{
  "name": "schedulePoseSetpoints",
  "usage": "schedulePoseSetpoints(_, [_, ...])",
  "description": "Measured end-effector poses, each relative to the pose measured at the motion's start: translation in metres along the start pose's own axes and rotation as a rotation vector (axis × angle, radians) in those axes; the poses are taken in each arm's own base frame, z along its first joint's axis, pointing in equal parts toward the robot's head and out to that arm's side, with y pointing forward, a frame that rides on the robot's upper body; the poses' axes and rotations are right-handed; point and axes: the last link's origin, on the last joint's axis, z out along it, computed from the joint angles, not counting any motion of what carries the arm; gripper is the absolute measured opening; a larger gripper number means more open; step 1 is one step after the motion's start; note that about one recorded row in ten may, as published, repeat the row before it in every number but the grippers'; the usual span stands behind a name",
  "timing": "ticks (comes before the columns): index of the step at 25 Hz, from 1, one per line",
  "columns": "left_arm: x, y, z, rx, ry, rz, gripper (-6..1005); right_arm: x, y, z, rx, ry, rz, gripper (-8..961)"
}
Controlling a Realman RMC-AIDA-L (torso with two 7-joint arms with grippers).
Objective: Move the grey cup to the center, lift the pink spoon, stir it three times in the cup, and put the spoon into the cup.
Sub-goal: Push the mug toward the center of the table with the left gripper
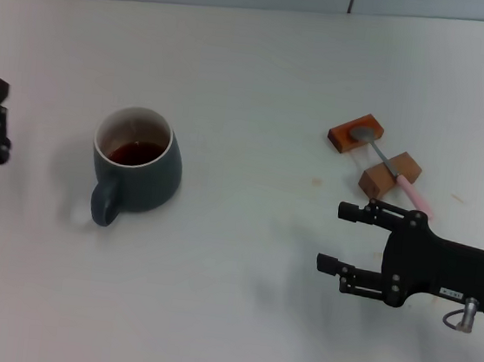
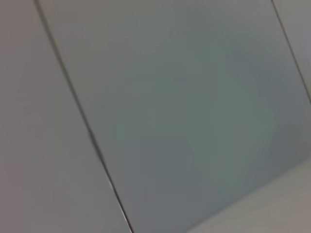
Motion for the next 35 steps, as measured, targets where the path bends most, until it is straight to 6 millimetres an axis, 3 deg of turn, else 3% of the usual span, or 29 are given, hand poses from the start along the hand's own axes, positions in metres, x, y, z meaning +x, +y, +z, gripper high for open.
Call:
schedulePoseSetpoints(8, [-0.004, 0.033, 0.012, -0.032, -0.07, 0.063, 7, 0.0, 0.0, 0.0, 0.002, -0.001, 0.0, 763])
schedulePoseSetpoints(22, [0.005, 0.068, 0.026, -0.087, -0.096, 0.016, 11, 0.0, 0.0, 0.0, 0.003, -0.001, 0.0, 762])
schedulePoseSetpoints(35, [0.032, 0.106, 0.049, -0.181, -0.092, -0.042, 15, 0.0, -0.002, -0.003, 0.017, -0.003, 0.002, 761])
